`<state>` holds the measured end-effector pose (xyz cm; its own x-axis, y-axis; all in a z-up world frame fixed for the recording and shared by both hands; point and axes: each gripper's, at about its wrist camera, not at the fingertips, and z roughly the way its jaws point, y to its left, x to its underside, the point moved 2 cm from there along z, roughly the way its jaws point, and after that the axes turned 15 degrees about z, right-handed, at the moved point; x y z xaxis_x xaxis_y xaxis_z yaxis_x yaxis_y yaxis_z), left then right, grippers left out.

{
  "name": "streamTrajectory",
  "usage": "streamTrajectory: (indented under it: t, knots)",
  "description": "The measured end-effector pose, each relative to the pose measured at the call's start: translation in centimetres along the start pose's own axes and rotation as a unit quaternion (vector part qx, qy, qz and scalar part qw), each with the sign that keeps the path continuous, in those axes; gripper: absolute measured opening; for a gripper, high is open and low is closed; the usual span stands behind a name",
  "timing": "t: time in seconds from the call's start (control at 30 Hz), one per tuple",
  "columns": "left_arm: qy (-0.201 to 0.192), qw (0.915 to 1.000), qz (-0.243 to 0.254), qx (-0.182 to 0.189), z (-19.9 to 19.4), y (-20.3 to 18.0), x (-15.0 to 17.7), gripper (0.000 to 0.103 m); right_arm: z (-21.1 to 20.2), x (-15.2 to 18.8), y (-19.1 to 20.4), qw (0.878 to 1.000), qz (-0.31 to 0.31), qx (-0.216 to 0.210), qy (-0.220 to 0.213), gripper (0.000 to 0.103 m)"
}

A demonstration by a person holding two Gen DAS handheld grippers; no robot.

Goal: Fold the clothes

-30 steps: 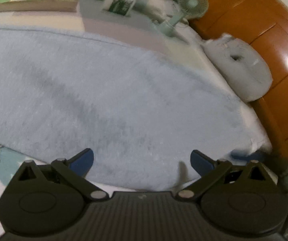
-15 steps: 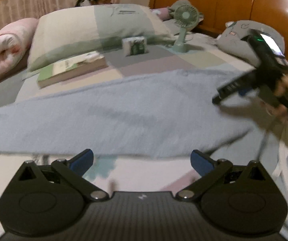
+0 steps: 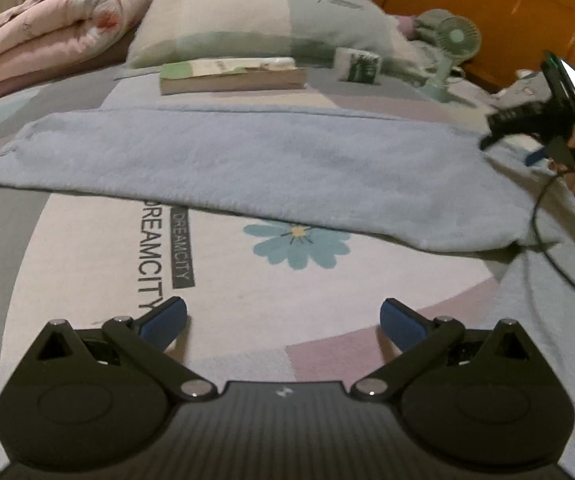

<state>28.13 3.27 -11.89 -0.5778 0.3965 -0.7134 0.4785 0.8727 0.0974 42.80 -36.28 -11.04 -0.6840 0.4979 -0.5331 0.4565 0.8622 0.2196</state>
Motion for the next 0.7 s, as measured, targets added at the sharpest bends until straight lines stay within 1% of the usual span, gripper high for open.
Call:
streamTrajectory:
  t: [0.07, 0.13, 0.23, 0.27, 0.3, 0.33, 0.37, 0.43, 0.53, 0.63, 0.7]
  knots:
    - [-0.01, 0.9999, -0.004, -0.002, -0.7, 0.3, -0.1, 0.102, -1.4, 0.8, 2.4, 0.999, -0.02, -0.029, 0.005, 0.103]
    - [-0.02, 0.9997, -0.009, -0.004, -1.3, 0.7, -0.2, 0.102, -1.4, 1.9, 5.2, 0.998, -0.045, -0.044, 0.03, 0.103]
    - [-0.029, 0.9994, -0.021, -0.001, -1.7, 1.2, -0.3, 0.102, 0.4, 3.4, 8.5, 0.995, -0.079, -0.029, 0.046, 0.103]
    - [-0.03, 0.9993, -0.022, -0.003, -1.8, 1.4, -0.2, 0.102, 1.3, 3.7, 9.2, 0.995, -0.086, -0.014, 0.045, 0.103]
    - [-0.031, 0.9992, -0.024, -0.006, -1.9, 1.5, -0.2, 0.102, 2.3, 3.8, 9.5, 0.995, -0.091, 0.001, 0.037, 0.103]
    - [-0.03, 0.9992, -0.023, -0.012, -1.9, 1.6, -0.1, 0.102, 2.9, 3.7, 9.6, 0.996, -0.091, 0.0, 0.013, 0.103]
    - [-0.028, 0.9992, -0.021, -0.019, -1.9, 1.7, -0.1, 0.102, 3.3, 3.1, 9.5, 0.997, -0.081, -0.003, 0.0, 0.103]
    - [-0.025, 0.9991, -0.016, -0.029, -2.0, 1.7, 0.0, 0.102, 4.0, 1.8, 9.1, 0.999, -0.051, -0.002, -0.013, 0.103]
    - [-0.024, 0.999, -0.014, -0.034, -2.2, 2.0, 0.0, 0.102, 4.1, 0.6, 9.1, 1.0, -0.022, 0.004, -0.002, 0.103]
    - [-0.03, 0.9986, -0.014, -0.041, -2.8, 2.3, 0.0, 0.102, 2.5, 0.9, 10.1, 0.999, -0.03, 0.003, 0.017, 0.103]
    - [-0.037, 0.9981, -0.016, -0.046, -3.2, 2.6, 0.0, 0.102, 1.1, 1.7, 11.3, 0.998, -0.054, -0.023, 0.021, 0.103]
